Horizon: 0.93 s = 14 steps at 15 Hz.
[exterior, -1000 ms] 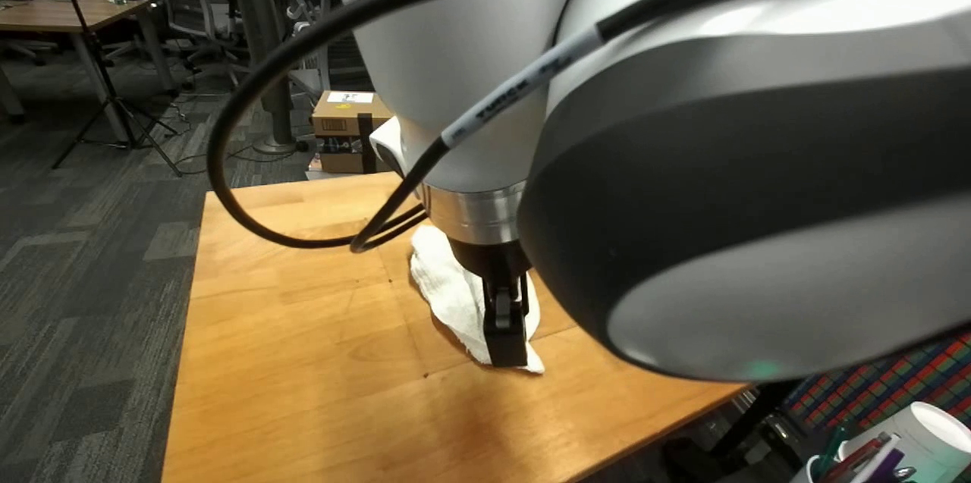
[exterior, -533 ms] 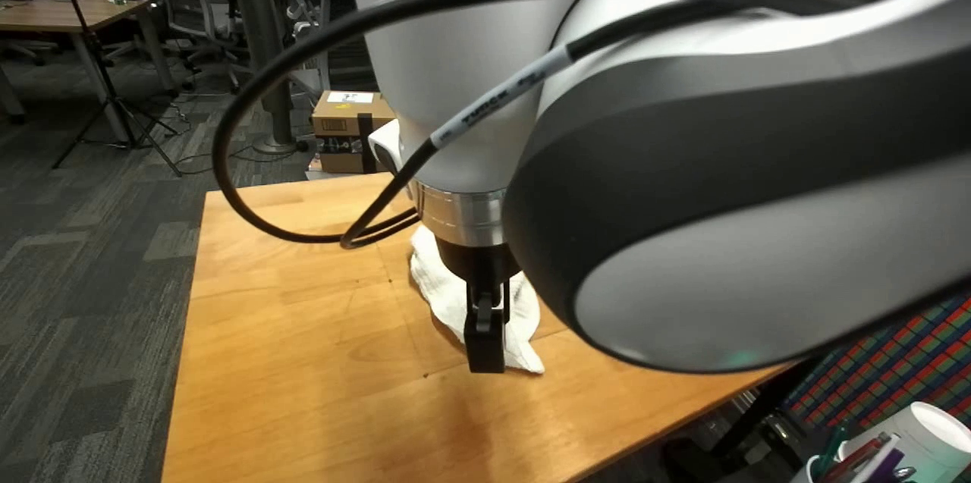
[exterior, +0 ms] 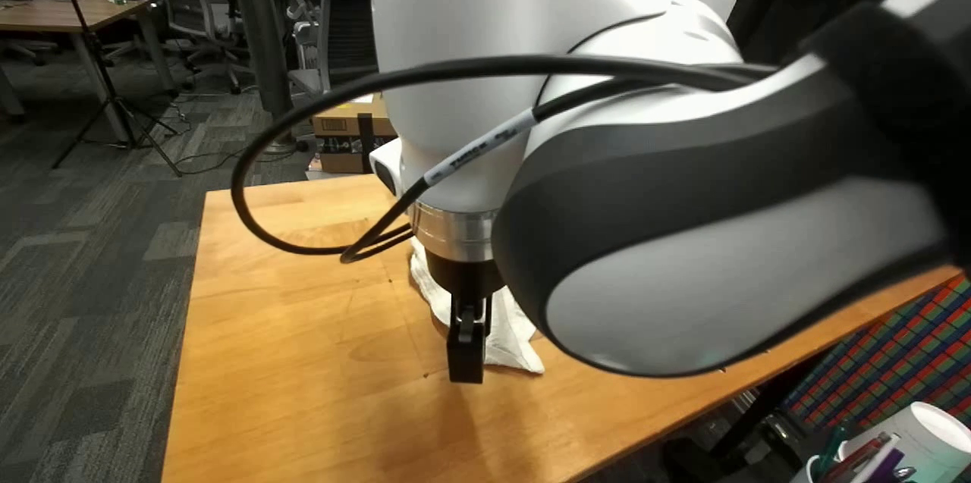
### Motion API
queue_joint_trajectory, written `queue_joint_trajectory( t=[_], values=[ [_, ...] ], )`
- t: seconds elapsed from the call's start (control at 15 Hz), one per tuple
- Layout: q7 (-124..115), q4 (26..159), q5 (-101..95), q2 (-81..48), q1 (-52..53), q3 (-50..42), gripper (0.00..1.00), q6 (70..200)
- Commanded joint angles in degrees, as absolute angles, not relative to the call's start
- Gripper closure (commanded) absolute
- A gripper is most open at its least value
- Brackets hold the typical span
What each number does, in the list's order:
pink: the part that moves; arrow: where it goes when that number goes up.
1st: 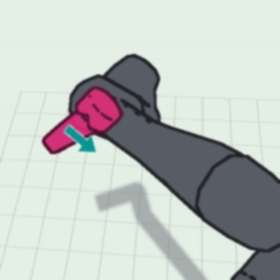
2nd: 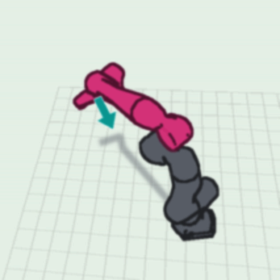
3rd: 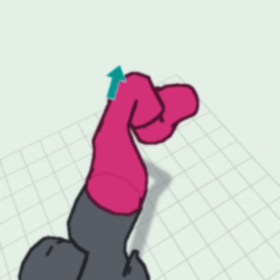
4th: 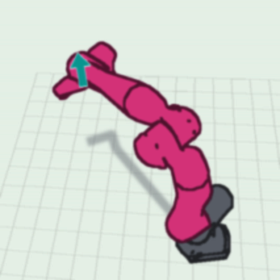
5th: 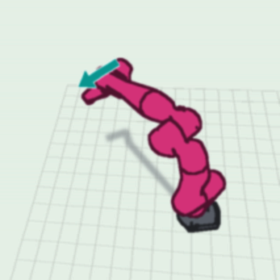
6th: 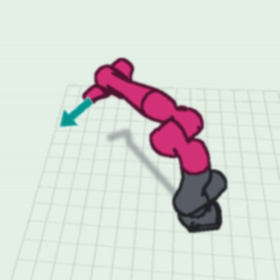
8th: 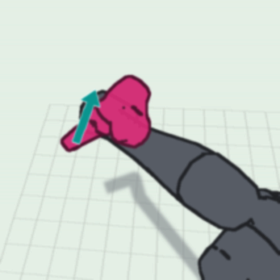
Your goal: Fold the towel
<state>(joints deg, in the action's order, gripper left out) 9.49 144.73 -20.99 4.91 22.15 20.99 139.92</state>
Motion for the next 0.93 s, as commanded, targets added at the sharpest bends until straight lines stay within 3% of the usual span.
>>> queue_joint_trajectory(
  t=[0.0, 0.87],
  values=[
    [10.6, 145.7, -19.7, 3.6, 21.1, 20.1, 0.0, 144.0],
    [16.5, 148.6, -18.3, 1.2, 17.4, 16.4, 0.0, 151.5]
  ],
)
